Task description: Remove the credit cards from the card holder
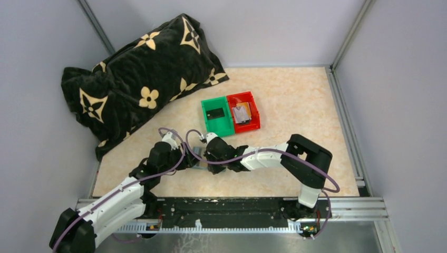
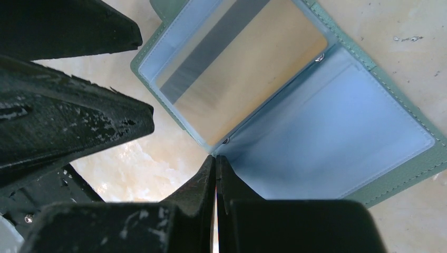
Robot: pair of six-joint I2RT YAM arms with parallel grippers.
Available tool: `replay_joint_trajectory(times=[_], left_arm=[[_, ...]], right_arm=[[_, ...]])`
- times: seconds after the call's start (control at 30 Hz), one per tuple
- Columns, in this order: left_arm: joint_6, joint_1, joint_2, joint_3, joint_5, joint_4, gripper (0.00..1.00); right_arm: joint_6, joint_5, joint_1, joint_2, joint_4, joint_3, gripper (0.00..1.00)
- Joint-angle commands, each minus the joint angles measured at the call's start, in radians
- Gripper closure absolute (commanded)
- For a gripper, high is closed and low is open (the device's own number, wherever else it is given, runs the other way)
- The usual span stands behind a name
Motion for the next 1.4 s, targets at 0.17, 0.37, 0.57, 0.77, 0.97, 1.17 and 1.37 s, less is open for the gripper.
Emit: replay_joint_trajectory(times=[0.17,0.37,0.57,0.77,0.97,1.17,1.37], left_arm=[[0.000,0.005,0.025,-0.019,0.074,0.091,0.39],[0.054,0.005,0.090,-0.021,0.073,0.118,0.39],[0.073,0.005,0.138,-0.010,0.053,0.119,0.32],[0.088,0.004,0.148,0.006,0.046,0.106,0.25],[0.065,0.005,0.190,-0.005,0.092,0.163,0.26],[0.035,0.004,0.223,-0.014,0.138,0.230,0.26],[0.034,0.004,0.226,-0.007,0.141,0.238,0.26]], right_arm=[[0.003,-0.032,-0.012,-0.091,0.029,0.001,1.00],[0.001,-0.020,-0.015,-0.152,0.014,0.001,1.00],[0.002,-0.022,-0.036,-0.157,0.022,-0.015,1.00],[-0.001,-0.017,-0.058,-0.138,0.023,-0.025,1.00],[0.003,-0.019,-0.071,-0.082,0.046,-0.035,1.00],[0.009,-0.022,-0.079,0.004,0.068,-0.027,1.00],[0.015,-0.046,-0.081,0.067,0.095,-0.026,1.00]])
